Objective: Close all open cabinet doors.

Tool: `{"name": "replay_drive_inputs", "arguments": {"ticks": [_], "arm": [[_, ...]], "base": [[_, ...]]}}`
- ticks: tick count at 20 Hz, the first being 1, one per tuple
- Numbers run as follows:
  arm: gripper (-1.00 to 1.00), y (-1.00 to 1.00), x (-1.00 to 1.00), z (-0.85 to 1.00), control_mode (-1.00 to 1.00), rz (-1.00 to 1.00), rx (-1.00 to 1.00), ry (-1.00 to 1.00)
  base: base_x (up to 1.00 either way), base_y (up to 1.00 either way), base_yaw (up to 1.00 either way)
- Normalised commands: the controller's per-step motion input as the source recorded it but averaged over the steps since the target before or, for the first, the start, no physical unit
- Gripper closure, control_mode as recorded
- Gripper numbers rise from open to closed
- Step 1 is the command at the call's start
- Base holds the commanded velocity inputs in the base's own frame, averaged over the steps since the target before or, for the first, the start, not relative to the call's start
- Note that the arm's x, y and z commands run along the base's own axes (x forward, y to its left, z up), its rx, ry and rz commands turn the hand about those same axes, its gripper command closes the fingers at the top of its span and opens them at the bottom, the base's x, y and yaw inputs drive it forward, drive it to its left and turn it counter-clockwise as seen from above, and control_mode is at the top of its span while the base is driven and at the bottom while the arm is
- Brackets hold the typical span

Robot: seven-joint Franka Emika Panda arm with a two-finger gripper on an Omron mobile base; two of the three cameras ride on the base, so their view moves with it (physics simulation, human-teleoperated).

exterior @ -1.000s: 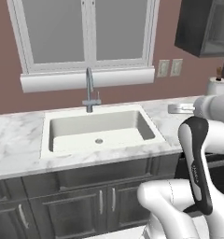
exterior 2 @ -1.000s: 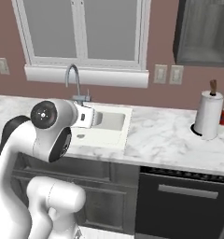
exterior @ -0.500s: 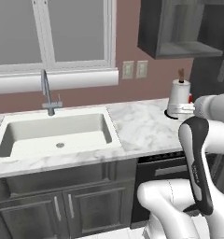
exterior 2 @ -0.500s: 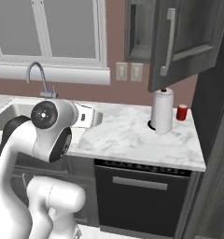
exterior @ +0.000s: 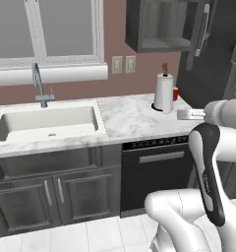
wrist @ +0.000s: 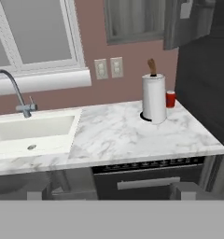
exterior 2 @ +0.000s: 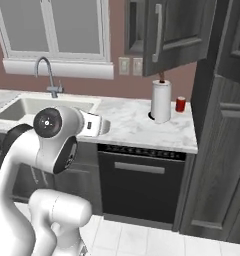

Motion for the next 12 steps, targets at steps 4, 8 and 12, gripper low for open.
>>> {"name": "replay_drive_inputs", "arguments": {"ticks": [4,8,12], "arm": [[-1.0,0.0,0.0,0.0,1.0,0.0,0.0,0.0],[-1.0,0.0,0.0,0.0,1.0,0.0,0.0,0.0],[-1.0,0.0,0.0,0.0,1.0,0.0,0.0,0.0]], "base": [[-0.44,-0.69,0.0],[-0.04,-0.65,0.0],[0.0,-0.46,0.01]]}}
